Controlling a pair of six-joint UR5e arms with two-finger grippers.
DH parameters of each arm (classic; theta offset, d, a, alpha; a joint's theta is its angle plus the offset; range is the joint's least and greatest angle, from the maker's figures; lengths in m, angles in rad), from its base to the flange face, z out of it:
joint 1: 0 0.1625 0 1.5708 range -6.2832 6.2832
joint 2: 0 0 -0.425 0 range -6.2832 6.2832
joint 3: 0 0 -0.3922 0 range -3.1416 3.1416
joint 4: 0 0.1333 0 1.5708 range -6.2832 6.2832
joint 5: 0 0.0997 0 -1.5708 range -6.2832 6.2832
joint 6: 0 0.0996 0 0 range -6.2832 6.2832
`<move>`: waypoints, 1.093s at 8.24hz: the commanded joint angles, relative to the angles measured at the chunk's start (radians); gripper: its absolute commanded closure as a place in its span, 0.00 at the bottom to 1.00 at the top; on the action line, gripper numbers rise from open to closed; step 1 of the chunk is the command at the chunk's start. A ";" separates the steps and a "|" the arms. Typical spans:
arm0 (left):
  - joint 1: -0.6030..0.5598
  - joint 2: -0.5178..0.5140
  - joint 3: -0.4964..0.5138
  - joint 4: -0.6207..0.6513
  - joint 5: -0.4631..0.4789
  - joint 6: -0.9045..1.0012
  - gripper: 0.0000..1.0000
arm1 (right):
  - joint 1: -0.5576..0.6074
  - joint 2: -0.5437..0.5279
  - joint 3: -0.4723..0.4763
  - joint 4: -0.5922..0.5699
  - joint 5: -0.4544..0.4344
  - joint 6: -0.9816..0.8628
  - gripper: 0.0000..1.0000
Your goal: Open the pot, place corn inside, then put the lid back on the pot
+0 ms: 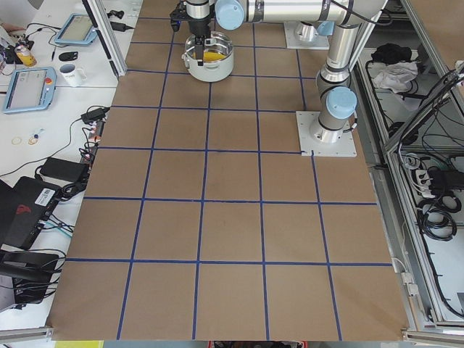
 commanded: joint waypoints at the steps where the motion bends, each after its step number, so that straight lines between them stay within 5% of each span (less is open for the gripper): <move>1: 0.000 0.012 0.003 -0.002 -0.003 -0.007 0.00 | -0.002 -0.031 -0.004 -0.007 -0.012 -0.018 0.00; 4: 0.000 0.014 0.001 -0.002 0.005 -0.010 0.00 | -0.114 -0.197 -0.004 0.045 -0.032 -0.064 0.00; 6: 0.000 0.017 0.001 -0.012 0.000 -0.010 0.00 | -0.248 -0.322 0.000 0.220 -0.032 -0.215 0.00; 9: 0.000 0.017 0.001 -0.012 0.002 -0.010 0.00 | -0.287 -0.346 0.000 0.269 -0.021 -0.313 0.00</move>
